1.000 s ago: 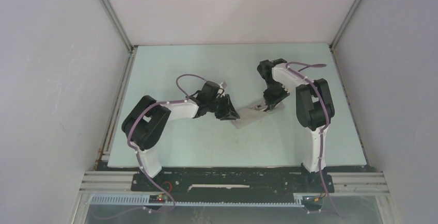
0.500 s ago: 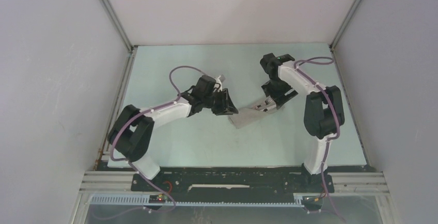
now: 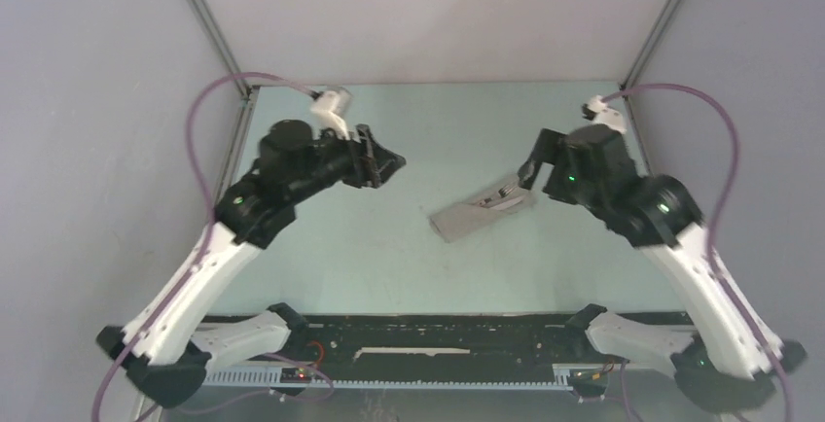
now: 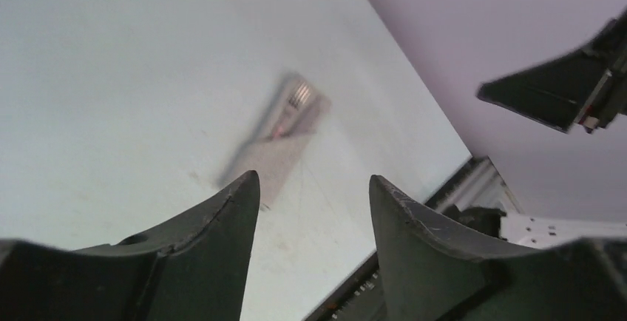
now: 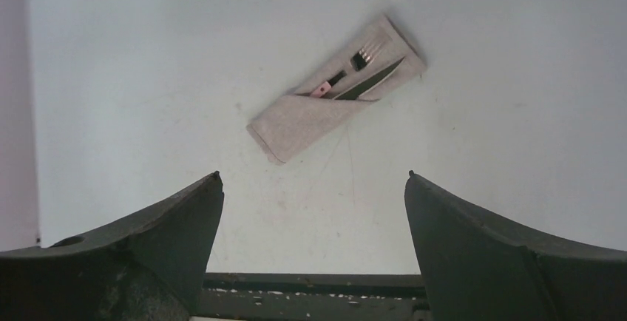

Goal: Fold the napkin into a case and place the utensils inside
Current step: Reset both arms

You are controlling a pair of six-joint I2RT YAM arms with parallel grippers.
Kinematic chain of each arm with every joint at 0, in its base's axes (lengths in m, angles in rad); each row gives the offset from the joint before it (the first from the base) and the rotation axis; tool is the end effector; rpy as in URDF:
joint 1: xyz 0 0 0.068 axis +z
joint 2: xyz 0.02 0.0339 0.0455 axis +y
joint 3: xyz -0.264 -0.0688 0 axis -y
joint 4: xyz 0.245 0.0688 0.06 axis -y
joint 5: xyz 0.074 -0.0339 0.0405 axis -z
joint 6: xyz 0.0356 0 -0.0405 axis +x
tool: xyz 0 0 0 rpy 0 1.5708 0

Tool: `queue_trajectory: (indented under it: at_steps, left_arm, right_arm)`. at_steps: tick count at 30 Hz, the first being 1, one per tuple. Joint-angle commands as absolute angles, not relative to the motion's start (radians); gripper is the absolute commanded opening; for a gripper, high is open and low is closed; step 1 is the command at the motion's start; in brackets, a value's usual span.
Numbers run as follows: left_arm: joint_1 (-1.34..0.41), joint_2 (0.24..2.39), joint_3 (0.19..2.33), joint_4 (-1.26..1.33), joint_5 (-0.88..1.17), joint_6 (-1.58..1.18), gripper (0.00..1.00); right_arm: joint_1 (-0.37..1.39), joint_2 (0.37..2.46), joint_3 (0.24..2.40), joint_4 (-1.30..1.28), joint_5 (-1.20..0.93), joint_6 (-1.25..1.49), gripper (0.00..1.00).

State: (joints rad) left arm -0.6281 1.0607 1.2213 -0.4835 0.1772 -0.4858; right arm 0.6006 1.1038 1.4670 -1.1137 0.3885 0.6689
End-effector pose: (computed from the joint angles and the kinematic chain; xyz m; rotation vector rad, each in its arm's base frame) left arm 0.1798 -0.1383 0.4077 0.2689 1.9793 -0.9089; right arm 0.1619 0.0946 0.4194 0.2698 2.2475 0.2242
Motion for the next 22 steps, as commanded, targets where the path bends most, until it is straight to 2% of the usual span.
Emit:
queue_trajectory:
  at_steps: [1, 5, 11, 18, 22]
  left_arm:
    - [-0.624, 0.951, 1.378, -0.680, 0.004, -0.334, 0.65]
    - [-0.626, 0.874, 1.508, -0.742, -0.084, -0.299, 0.67]
    - [-0.626, 0.783, 1.624, -0.757, -0.187, -0.266, 0.74]
    - [-0.625, 0.725, 1.670, -0.770, -0.247, -0.249, 0.77]
    - [-0.625, 0.719, 1.673, -0.789, -0.260, -0.249, 0.78]
  right_arm:
    - [0.625, 0.928, 1.484, -1.128, 0.364, 0.471, 1.00]
    - [0.626, 0.793, 1.587, -1.184, 0.369, 0.428, 1.00]
    - [0.624, 0.653, 1.736, -1.129, 0.333, 0.346, 1.00]
    - [0.621, 0.585, 1.746, -1.046, 0.373, 0.317, 1.00]
    - [0.603, 0.534, 1.652, -0.972, 0.374, 0.322, 1.00]
